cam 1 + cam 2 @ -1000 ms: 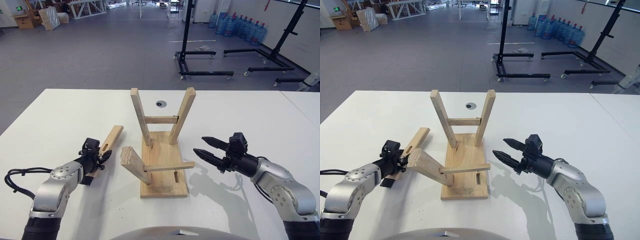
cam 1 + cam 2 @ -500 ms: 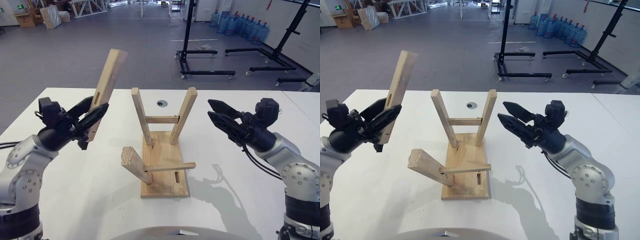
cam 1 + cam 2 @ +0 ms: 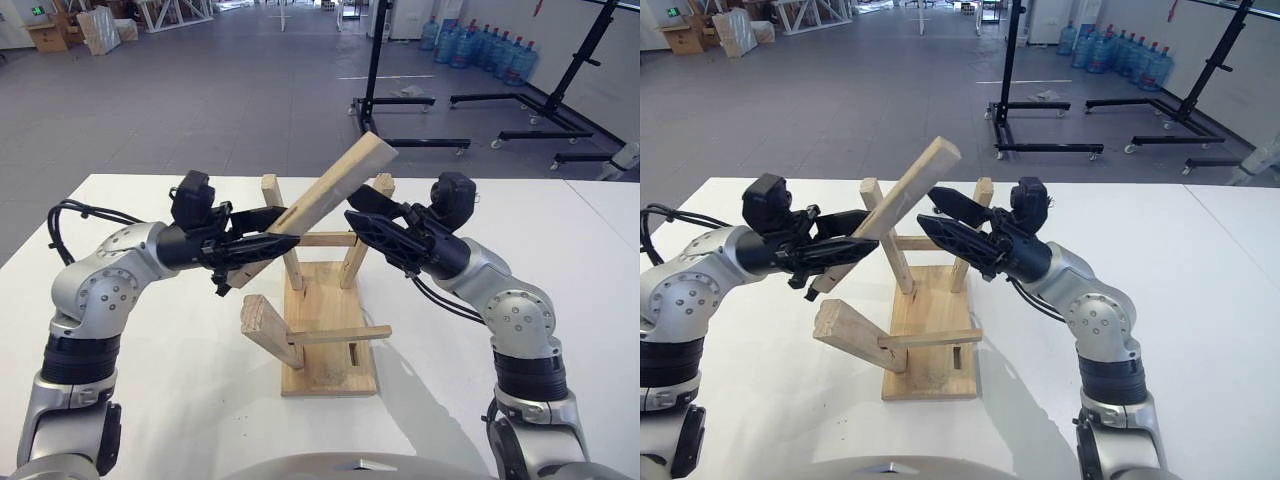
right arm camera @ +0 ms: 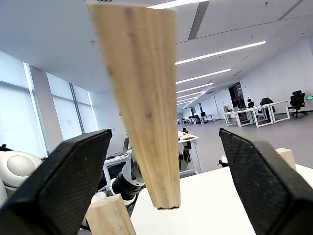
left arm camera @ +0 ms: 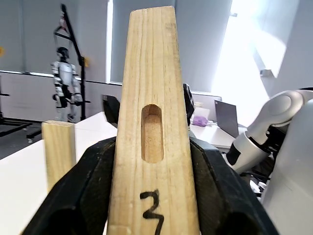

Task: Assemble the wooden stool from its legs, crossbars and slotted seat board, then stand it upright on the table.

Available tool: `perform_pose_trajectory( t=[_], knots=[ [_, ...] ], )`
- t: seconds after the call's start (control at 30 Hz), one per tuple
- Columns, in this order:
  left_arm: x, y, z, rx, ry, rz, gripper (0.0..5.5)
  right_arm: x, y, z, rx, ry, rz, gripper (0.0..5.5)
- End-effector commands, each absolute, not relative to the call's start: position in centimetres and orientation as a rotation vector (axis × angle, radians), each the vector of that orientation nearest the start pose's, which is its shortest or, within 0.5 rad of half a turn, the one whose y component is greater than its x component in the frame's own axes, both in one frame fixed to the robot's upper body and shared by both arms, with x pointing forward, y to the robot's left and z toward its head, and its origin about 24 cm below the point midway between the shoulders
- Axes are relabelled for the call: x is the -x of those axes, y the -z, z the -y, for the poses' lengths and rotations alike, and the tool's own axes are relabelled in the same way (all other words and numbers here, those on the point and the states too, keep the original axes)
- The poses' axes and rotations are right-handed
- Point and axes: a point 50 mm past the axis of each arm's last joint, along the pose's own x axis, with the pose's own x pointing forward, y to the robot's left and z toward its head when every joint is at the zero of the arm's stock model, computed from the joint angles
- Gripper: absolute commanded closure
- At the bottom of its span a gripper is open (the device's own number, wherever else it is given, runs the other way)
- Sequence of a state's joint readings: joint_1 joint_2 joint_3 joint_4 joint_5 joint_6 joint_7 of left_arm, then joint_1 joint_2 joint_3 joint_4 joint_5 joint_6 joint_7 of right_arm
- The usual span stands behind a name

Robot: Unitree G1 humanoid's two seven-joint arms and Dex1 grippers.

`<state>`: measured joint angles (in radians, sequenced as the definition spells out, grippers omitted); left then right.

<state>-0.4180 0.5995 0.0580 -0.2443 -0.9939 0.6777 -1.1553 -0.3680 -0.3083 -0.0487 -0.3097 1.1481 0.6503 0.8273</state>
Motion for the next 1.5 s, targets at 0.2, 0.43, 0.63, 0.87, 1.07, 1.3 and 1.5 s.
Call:
perform_pose_trajectory(
  t=[0.2, 0.43, 0.63, 0.87, 1.07, 1.3, 1.5],
  knots=[
    [-25.6, -18.7, -14.9, 0.285, 1.589, 0.045, 3.44, -24.7, -19.7, 9.9, -0.667, -1.512, 0.236, 1.59],
    [-25.6, -18.4, -14.8, 0.269, 1.582, 0.034, 3.44, -24.8, -19.4, 9.4, -0.674, -1.522, 0.207, 2.93],
    [-25.8, -18.3, -14.9, 0.235, 1.566, 0.040, 3.44, -24.9, -19.4, 9.5, -0.668, -1.515, 0.210, 3.31],
    [-26.3, -17.8, -15.2, 0.198, 1.484, 0.035, 2.80, -25.2, -19.5, 9.9, -0.484, -1.420, 0.347, 3.43],
    [-26.3, -17.8, -16.4, 0.202, 1.425, 0.042, 1.88, -25.1, -19.3, 12.1, -0.379, -1.426, 0.378, 3.44],
    [-25.2, -18.3, -19.6, 0.241, 1.285, 0.110, 0.79, -24.4, -19.5, 18.8, -0.254, -1.394, 0.275, 3.45],
    [-24.3, -18.8, -21.1, 0.283, 1.210, 0.139, 0.23, -22.3, -17.4, 22.6, -0.297, -1.371, 0.106, 3.45]
  ],
)
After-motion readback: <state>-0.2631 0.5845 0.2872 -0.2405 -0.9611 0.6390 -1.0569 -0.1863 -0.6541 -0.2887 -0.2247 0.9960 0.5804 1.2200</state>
